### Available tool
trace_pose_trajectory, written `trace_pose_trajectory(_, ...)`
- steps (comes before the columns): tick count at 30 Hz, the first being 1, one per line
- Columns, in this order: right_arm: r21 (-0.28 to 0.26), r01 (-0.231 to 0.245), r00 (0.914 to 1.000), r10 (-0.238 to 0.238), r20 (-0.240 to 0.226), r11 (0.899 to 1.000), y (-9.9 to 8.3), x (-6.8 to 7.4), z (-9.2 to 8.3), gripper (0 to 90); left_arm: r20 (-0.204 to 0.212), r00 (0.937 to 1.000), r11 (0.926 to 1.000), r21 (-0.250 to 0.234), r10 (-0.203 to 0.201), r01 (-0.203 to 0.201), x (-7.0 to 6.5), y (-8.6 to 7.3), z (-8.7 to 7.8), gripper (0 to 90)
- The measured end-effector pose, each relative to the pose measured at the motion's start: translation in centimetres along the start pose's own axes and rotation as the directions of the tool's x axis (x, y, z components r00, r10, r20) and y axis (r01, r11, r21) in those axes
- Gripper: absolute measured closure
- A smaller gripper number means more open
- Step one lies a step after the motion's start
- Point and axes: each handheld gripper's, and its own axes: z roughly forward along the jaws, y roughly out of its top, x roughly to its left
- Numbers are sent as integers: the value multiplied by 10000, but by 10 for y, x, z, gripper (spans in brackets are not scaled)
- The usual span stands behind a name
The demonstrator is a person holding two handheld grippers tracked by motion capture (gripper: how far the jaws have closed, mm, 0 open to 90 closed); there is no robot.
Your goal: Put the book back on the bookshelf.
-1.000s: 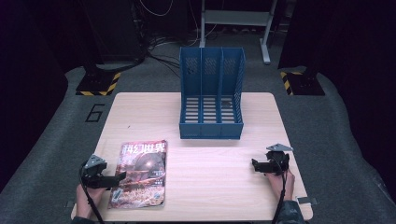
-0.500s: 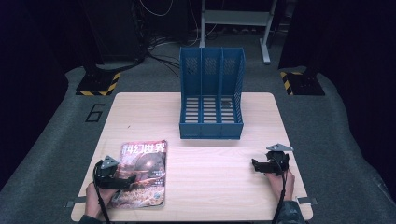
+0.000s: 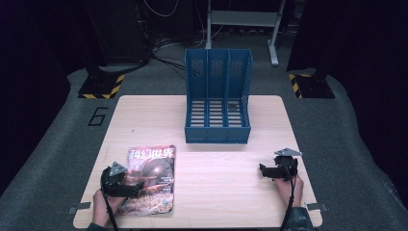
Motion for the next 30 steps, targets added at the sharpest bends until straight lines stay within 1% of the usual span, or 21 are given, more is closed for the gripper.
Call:
trace_pose_trajectory(1, 0, 0, 10000, 0, 0, 10000, 0, 0, 0, 38, 0, 10000, 10000, 0, 0, 0, 0, 0, 0, 2)
trace_pose_trajectory(4, -27, 27, 10000, -27, 9, 10000, 0, 0, 0, 40, 17, 10000, 9999, -85, 67, -67, -8, 2, 3, 2)
trace_pose_trajectory(5, -27, 27, 10000, -27, 9, 10000, 0, 0, 0, 40, 17, 10000, 9999, -85, 67, -67, -8, 2, 3, 2)
trace_pose_trajectory(6, -32, 46, 10000, -46, 2, 10000, 0, 0, 0, 40, 104, 9999, 9999, 0, 126, -126, -10, 3, 3, 2)
trace_pose_trajectory(7, -32, 45, 10000, -44, 9, 10000, 0, 0, 0, 40, 92, 9999, 10000, -16, 63, -63, -12, 3, 4, 2)
trace_pose_trajectory(10, -16, -1, 10000, 1, 13, 10000, 0, 0, 0, 40, 99, 9999, 9999, 3, 111, -111, -17, 5, 6, 2)
trace_pose_trajectory(11, -25, 74, 10000, -74, -16, 10000, 0, -1, 0, 41, 57, 10000, 9999, -130, 82, -81, -19, 5, 8, 2)
trace_pose_trajectory(12, -15, 40, 10000, -40, -18, 10000, 0, 0, 0, 41, 137, 9998, 9999, 4, 165, -165, -22, 6, 8, 2)
trace_pose_trajectory(15, 1, 8, 10000, -7, -14, 10000, 0, 0, 0, 42, 215, 9995, 9997, 34, 225, -226, -27, 9, 10, 2)
trace_pose_trajectory(16, -1, 12, 10000, -12, -10, 10000, 0, 0, 0, 42, 233, 9991, 9993, 78, 368, -370, -28, 9, 10, 2)
trace_pose_trajectory(17, 1, 11, 10000, -11, -10, 10000, 0, 0, 0, 42, 248, 9991, 9994, 27, 346, -347, -30, 10, 12, 2)
trace_pose_trajectory(18, -1, 11, 10000, -11, -10, 10000, 0, 0, 0, 42, 297, 9983, 9985, 159, 510, -515, -31, 11, 11, 2)
trace_pose_trajectory(20, 0, 10, 10000, -10, -9, 10000, 0, 0, 0, 42, 275, 9991, 9995, -17, 328, -328, -36, 12, 14, 2)
trace_pose_trajectory(21, 0, 9, 10000, -9, -8, 10000, 0, 0, 0, 42, 327, 9985, 9990, 118, 434, -438, -39, 14, 15, 2)
trace_pose_trajectory(23, 0, 8, 10000, -8, -9, 10000, 0, 0, 0, 42, 305, 9988, 9993, 31, 375, -376, -41, 14, 17, 2)
trace_pose_trajectory(24, -1, 9, 10000, -9, -10, 10000, 0, 0, 0, 43, 368, 9978, 9983, 198, 544, -552, -43, 16, 17, 2)
trace_pose_trajectory(25, -1, 9, 10000, -9, -10, 10000, 0, 0, 0, 43, 368, 9978, 9983, 198, 544, -552, -43, 16, 17, 2)
trace_pose_trajectory(26, -2, 8, 10000, -8, -9, 10000, 0, 0, 0, 43, 287, 9989, 9993, -71, 380, -378, -48, 17, 21, 2)
trace_pose_trajectory(27, 0, 5, 10000, -5, -9, 10000, 0, 0, 0, 43, 342, 9977, 9982, 92, 592, -595, -48, 19, 21, 2)
trace_pose_trajectory(29, 0, 8, 10000, -8, -7, 10000, 0, 0, 0, 43, 340, 9980, 9985, 105, 529, -533, -51, 19, 22, 2)
trace_pose_trajectory(30, -2, 10, 10000, -10, -6, 10000, 0, 0, 0, 43, 389, 9979, 9986, 55, 524, -527, -55, 21, 24, 2)
